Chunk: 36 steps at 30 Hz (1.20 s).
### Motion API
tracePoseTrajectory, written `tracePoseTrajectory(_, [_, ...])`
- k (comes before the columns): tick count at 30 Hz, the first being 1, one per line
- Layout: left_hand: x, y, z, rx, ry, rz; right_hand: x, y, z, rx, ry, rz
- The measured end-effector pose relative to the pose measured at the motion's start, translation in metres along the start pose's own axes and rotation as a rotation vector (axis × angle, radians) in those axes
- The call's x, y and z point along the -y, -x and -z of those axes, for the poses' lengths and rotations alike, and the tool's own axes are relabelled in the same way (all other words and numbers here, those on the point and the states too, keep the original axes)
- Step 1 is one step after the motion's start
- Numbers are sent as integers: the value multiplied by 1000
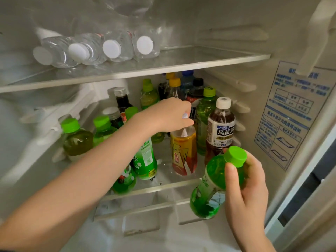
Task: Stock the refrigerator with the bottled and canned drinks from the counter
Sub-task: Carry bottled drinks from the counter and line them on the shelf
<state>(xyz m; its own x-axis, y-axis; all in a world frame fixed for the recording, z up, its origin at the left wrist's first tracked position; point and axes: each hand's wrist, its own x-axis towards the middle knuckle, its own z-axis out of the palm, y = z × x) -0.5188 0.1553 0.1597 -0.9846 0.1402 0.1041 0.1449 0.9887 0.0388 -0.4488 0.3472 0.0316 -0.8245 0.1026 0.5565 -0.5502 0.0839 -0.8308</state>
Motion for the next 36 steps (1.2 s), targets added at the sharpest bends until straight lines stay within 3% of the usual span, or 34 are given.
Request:
tracePoseTrajectory(6, [-1, 40, -68, -184, 713, 138, -5, 0, 8, 38, 8, -19])
tracePoseTrajectory(9, [-2, 48, -110, -205, 900, 192, -7, -2, 9, 51, 27, -24])
tracePoseTrajectory(12, [-5, 45, -133, -332, 1005, 207, -9, -3, 10, 62, 40, -23])
tracePoseTrajectory(16, [-13, 40, -147, -511, 1026, 283, -11, -3, 11, 60, 45, -39])
tracePoseTrajectory(21, [-22, 29, -156, -665, 878, 329, -13, -3, 12, 52, 48, -57])
tracePoseTrajectory(27, [-13, 38, -173, -493, 1030, 291, -14, -5, 14, 41, 38, -85])
tracePoseTrajectory(36, [-11, 31, -178, -510, 975, 307, -16, -10, 5, 51, 49, -79])
